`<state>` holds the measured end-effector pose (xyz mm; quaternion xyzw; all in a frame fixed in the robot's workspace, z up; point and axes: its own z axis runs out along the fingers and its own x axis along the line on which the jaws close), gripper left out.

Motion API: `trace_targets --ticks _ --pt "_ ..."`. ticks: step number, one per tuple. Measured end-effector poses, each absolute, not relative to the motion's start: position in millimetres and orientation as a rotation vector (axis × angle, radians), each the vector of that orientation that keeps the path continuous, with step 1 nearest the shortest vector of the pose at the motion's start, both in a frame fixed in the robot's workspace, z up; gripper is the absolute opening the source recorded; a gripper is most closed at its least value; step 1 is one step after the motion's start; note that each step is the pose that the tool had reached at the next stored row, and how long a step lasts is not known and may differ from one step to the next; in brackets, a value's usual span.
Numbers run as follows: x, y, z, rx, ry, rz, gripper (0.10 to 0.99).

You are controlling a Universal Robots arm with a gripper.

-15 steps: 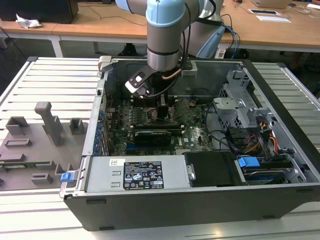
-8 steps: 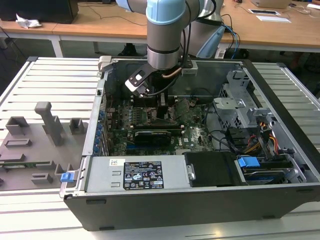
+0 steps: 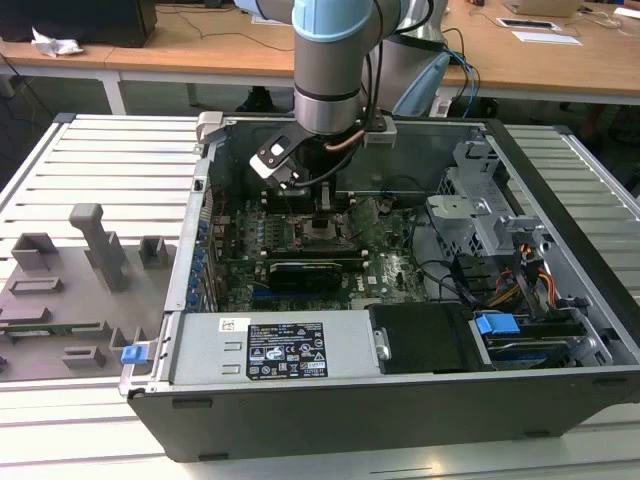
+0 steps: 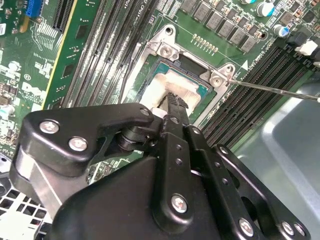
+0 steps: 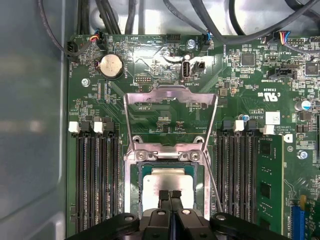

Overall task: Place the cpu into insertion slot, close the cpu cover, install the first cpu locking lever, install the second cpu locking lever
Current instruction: 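Place the cpu into insertion slot, then close the cpu cover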

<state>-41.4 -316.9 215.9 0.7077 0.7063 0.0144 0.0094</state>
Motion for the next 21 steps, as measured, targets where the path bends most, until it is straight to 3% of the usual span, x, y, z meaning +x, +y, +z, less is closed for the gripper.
trace_targets --ticks 21 --pt "-41.4 -316.8 236.1 2.209 2.201 0.038 0.106"
